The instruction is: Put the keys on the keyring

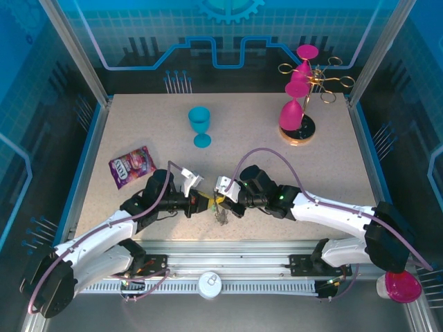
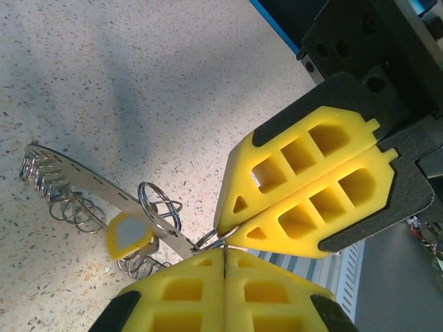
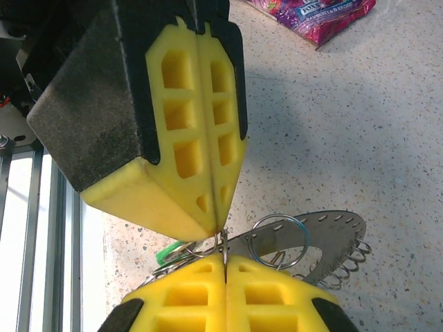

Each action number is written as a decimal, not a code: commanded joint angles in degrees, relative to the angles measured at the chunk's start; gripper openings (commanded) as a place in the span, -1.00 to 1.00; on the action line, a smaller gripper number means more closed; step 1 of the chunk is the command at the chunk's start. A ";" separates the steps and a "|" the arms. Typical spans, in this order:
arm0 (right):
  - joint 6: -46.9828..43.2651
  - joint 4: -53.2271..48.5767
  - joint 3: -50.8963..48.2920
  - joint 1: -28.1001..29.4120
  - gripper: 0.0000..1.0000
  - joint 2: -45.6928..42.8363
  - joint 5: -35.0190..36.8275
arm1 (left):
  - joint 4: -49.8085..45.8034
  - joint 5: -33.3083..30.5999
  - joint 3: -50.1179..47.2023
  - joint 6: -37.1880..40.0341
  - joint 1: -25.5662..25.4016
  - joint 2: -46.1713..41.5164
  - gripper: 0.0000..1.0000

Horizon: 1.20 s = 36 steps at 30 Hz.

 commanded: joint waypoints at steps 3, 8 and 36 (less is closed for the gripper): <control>-0.93 -1.50 0.02 0.07 -1.00 -0.84 -1.09 | 2.82 0.78 0.19 0.13 0.46 -0.28 -1.00; -1.14 -1.40 -0.12 0.15 -1.00 -0.92 -1.65 | 3.25 0.22 0.36 0.01 0.53 0.16 -1.00; -1.27 -0.73 -0.13 0.27 -1.00 -2.64 -4.47 | -0.89 -4.83 2.29 -1.08 1.64 3.04 -1.00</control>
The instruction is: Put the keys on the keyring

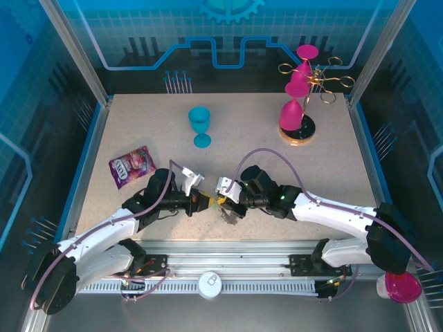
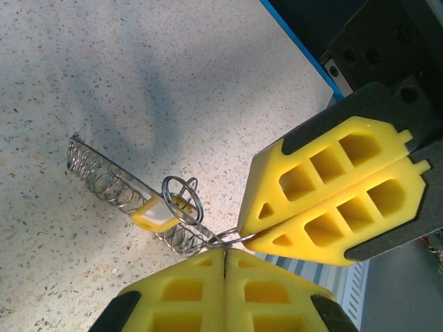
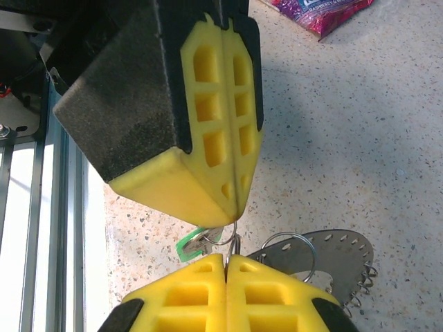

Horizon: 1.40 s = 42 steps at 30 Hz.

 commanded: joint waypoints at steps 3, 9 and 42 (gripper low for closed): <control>-0.97 1.18 -0.19 0.33 -1.00 -1.99 -3.95 | -2.07 -3.79 2.10 -0.79 1.34 1.40 -1.00; -0.89 1.31 -0.07 0.40 -1.00 -1.64 -3.60 | -0.67 -2.54 2.06 -1.63 1.53 1.36 -1.00; 7.82 -18.09 15.44 -2.02 -1.00 14.91 1.56 | -13.37 -33.25 2.90 -4.15 1.79 -0.83 -1.00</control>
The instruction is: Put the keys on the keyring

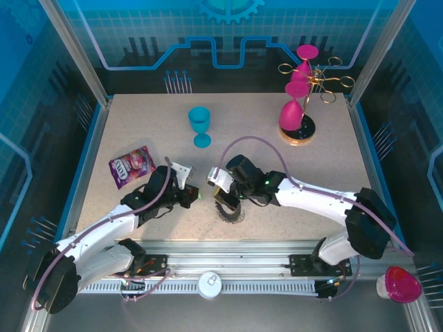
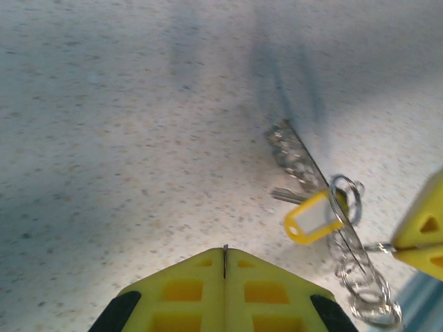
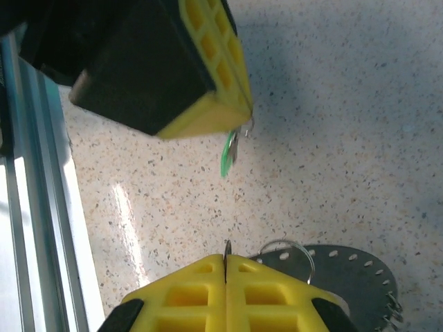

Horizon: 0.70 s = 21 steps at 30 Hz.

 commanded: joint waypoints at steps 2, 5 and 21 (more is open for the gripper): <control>1.18 -7.68 4.17 -0.73 -1.00 5.71 -0.75 | 0.20 -12.57 -2.43 -6.92 0.47 -2.87 -1.00; 1.02 -8.74 6.43 -0.77 -1.00 9.07 -1.35 | 0.55 -16.97 -3.57 -9.61 0.55 -4.56 -1.00; 0.00 -19.95 18.65 -1.07 -1.00 23.02 -2.76 | 3.65 -20.02 -6.82 -12.00 0.56 -7.18 -1.00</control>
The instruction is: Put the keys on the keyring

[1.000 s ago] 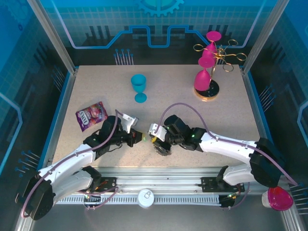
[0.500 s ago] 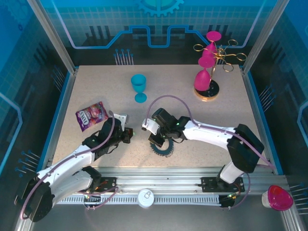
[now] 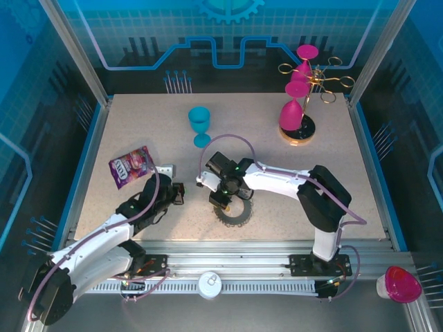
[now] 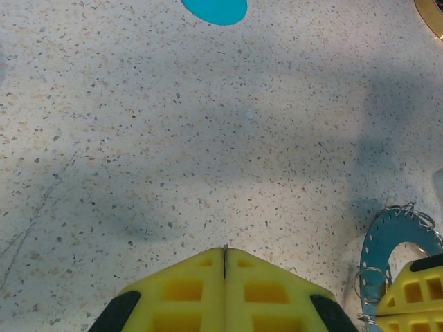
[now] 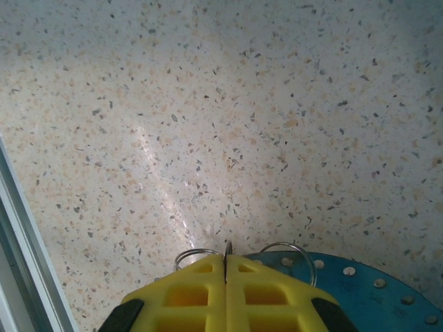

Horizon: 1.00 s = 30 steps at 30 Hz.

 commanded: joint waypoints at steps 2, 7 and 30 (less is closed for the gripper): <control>-0.19 -4.33 2.82 -0.32 -1.00 2.68 -1.34 | 2.32 -1.15 -1.46 -1.29 0.33 -0.80 -1.00; -0.64 -6.49 4.85 -0.19 -1.00 5.41 -1.05 | 2.76 -1.18 -2.17 -1.16 0.33 -1.07 -1.00; -2.03 -11.44 7.24 0.14 -0.66 8.42 -1.06 | 2.14 -1.97 -2.52 -0.92 0.32 -1.93 -1.00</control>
